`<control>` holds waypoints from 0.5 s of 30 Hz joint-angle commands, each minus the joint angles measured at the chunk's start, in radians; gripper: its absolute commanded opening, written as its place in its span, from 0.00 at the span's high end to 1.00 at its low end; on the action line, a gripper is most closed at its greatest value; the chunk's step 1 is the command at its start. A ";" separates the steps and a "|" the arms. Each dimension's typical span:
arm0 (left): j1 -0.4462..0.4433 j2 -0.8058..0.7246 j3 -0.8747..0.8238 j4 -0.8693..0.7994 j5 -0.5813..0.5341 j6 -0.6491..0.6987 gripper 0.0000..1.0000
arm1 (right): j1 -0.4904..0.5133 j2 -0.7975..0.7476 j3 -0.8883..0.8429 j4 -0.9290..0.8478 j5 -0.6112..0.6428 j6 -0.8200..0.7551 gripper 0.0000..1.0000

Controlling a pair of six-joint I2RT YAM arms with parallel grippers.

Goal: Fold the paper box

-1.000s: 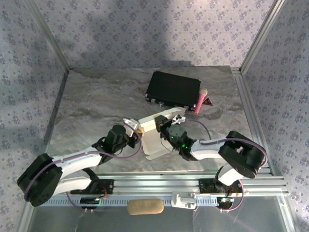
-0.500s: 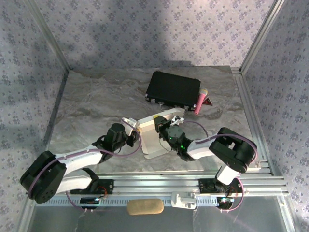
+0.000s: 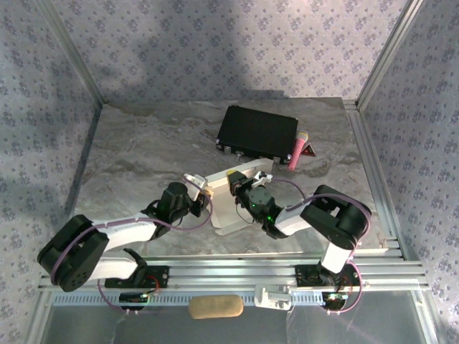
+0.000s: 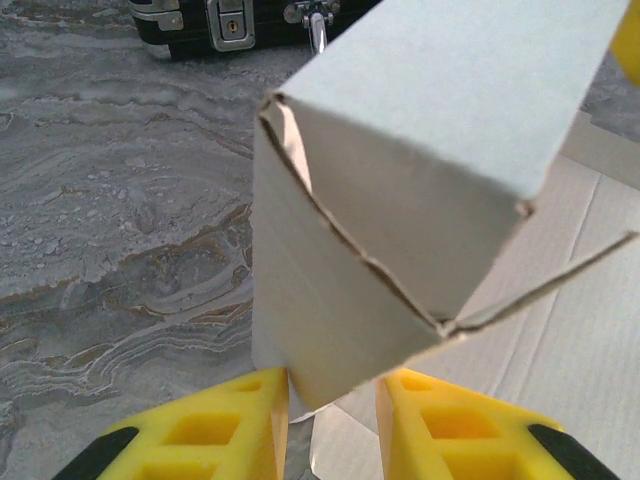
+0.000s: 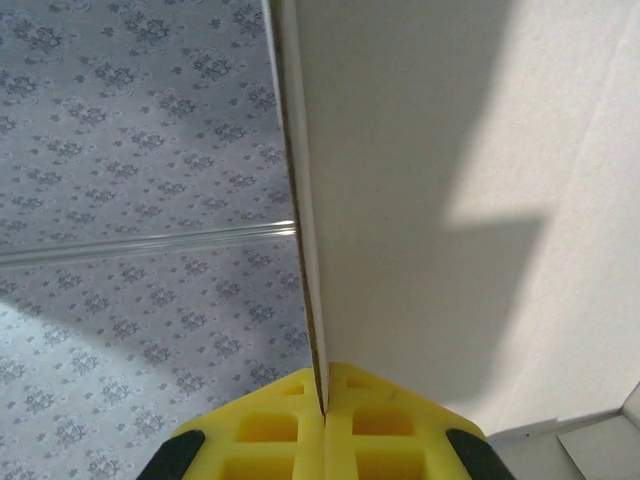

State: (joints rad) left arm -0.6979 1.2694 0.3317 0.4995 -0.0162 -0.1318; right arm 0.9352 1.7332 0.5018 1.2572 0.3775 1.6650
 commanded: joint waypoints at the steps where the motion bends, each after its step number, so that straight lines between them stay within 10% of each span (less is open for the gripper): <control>1: 0.011 0.005 0.029 0.069 -0.002 -0.011 0.71 | 0.000 0.050 -0.006 -0.019 -0.033 -0.020 1.00; 15: 0.031 0.018 0.035 0.127 0.025 -0.058 0.77 | 0.001 0.098 0.014 -0.003 -0.037 0.012 1.00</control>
State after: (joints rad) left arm -0.6739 1.2800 0.3317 0.5278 -0.0048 -0.1703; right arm 0.9298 1.7943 0.5194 1.3289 0.3698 1.6638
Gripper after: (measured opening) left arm 0.235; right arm 0.050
